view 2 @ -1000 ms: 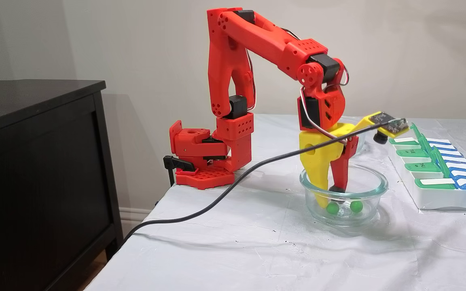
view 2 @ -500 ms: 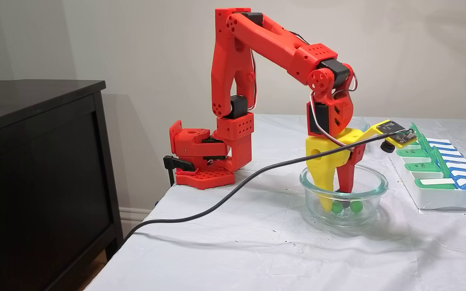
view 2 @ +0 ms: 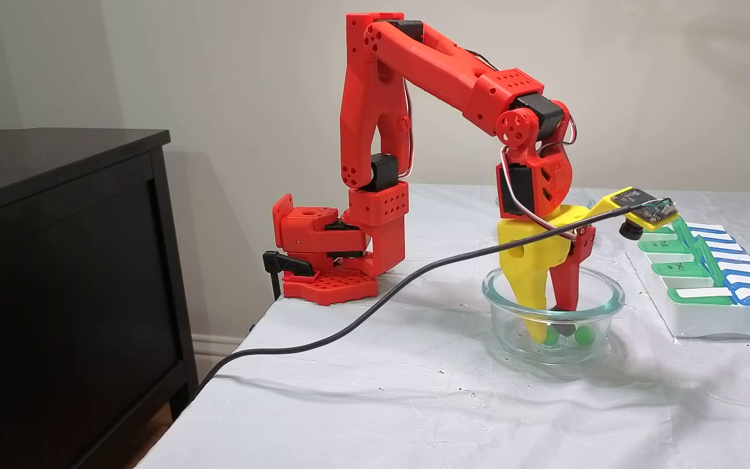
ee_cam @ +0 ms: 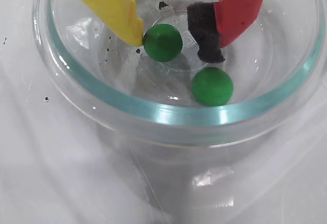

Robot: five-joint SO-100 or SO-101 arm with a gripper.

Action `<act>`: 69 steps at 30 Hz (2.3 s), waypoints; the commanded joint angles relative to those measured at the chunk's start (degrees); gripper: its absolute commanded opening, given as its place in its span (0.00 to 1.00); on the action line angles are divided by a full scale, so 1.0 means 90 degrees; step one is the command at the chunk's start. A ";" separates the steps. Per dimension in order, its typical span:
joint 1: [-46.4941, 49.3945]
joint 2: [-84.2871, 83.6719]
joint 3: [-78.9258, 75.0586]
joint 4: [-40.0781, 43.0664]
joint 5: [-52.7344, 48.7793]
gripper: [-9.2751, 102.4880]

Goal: Sort medicines into box.

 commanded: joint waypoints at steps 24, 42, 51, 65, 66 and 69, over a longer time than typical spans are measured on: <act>-0.0039 0.0332 0.0117 -0.0713 -0.0225 0.12; -0.0283 -0.0273 -0.1172 0.1182 0.0801 0.35; -0.0430 -0.1816 -0.2695 0.2900 0.1289 0.31; -0.0088 -0.1846 -0.3203 0.3525 -0.0098 0.24; -0.0068 -0.1914 -0.3301 0.3643 -0.0156 0.22; -0.0029 -0.2090 -0.3555 0.3926 -0.0332 0.17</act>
